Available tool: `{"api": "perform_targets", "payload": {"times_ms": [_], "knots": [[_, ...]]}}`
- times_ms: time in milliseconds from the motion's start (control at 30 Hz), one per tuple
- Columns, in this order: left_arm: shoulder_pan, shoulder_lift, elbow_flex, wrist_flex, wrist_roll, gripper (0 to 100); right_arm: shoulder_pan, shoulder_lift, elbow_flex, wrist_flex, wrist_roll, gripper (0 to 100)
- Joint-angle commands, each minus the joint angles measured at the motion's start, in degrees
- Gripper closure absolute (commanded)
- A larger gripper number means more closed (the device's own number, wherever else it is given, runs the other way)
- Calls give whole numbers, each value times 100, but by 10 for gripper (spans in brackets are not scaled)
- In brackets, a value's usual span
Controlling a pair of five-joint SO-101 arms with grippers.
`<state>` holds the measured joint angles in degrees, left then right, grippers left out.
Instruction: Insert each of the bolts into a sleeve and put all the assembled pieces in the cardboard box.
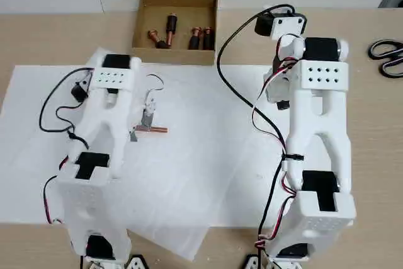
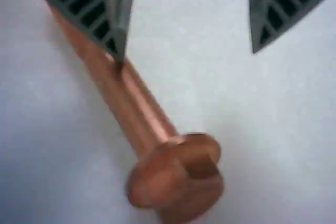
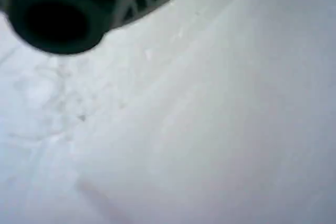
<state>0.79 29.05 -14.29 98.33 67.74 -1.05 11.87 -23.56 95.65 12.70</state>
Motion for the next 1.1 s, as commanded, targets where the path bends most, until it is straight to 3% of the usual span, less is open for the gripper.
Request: {"api": "perform_targets", "payload": {"times_ms": [0, 1067], "knots": [[-53, 26, -224, -273, 211, 852, -13, -400, -220, 75, 35, 995], [-273, 484, -57, -809, 220, 852, -13, -400, -220, 75, 35, 995]]}}
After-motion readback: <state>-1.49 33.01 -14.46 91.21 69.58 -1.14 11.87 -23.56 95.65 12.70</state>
